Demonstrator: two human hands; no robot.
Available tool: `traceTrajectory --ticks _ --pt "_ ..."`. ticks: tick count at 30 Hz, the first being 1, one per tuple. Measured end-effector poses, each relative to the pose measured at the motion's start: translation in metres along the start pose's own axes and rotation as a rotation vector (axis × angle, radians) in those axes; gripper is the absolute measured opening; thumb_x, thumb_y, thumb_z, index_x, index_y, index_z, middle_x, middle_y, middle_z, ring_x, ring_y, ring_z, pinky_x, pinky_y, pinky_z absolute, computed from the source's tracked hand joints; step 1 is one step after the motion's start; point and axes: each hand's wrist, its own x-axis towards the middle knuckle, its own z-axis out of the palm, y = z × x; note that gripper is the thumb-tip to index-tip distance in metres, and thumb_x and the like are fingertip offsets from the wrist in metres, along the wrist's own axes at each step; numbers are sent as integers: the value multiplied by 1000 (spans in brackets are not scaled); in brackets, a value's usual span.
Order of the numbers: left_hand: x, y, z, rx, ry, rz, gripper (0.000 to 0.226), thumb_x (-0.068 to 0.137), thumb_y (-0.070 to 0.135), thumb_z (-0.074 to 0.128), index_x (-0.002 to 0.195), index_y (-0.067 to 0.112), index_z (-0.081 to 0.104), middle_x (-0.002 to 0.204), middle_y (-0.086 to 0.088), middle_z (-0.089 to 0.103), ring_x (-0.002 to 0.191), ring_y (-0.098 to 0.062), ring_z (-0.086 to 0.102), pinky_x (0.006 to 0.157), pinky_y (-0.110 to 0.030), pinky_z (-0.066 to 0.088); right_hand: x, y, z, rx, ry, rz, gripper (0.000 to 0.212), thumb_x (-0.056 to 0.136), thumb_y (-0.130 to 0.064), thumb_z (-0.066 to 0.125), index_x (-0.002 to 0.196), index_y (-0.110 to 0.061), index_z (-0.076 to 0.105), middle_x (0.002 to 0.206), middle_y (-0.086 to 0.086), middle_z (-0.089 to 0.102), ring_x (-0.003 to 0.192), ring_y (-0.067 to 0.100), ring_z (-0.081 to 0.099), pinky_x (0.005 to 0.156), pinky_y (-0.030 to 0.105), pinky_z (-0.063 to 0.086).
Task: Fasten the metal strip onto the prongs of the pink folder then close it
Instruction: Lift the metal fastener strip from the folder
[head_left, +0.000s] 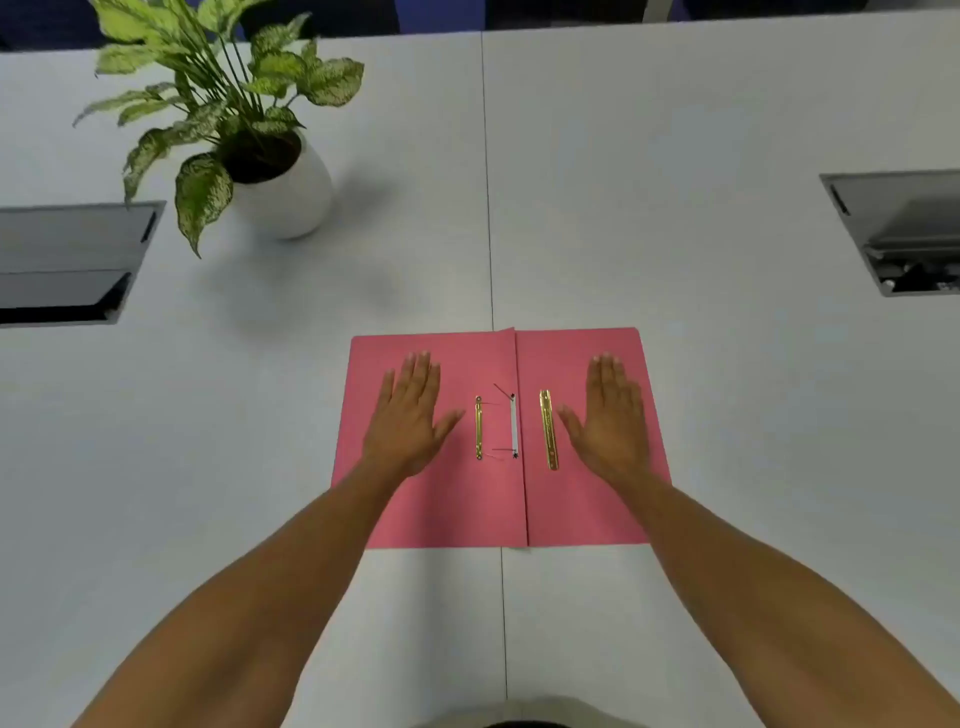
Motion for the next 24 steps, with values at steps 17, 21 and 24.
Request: traceTrajectory --ticks 17,21,24 --pt "-29 27 87 -109 -415 -24 82 93 56 38 151 21 -8 160 -5 -16 146 -29 -17 118 -50 -5 -26 -33 47 84 -192 143 23 94 -16 56 109 0 64 101 15 62 95 27 55 71 33 49" --pt "-28 27 89 -137 -412 -21 82 93 56 40 152 21 -6 160 -4 -17 146 -29 -18 118 -50 -7 -18 -42 48 144 -192 338 16 91 -7 58 102 0 68 95 15 65 84 27 61 58 29 42" --pt "-28 27 89 -148 -398 -21 81 93 54 40 152 21 -5 160 -4 -17 146 -29 -18 117 -49 -8 -12 -48 48 266 -165 527 10 89 -5 60 96 -1 65 94 16 68 79 28 63 56 28 39"
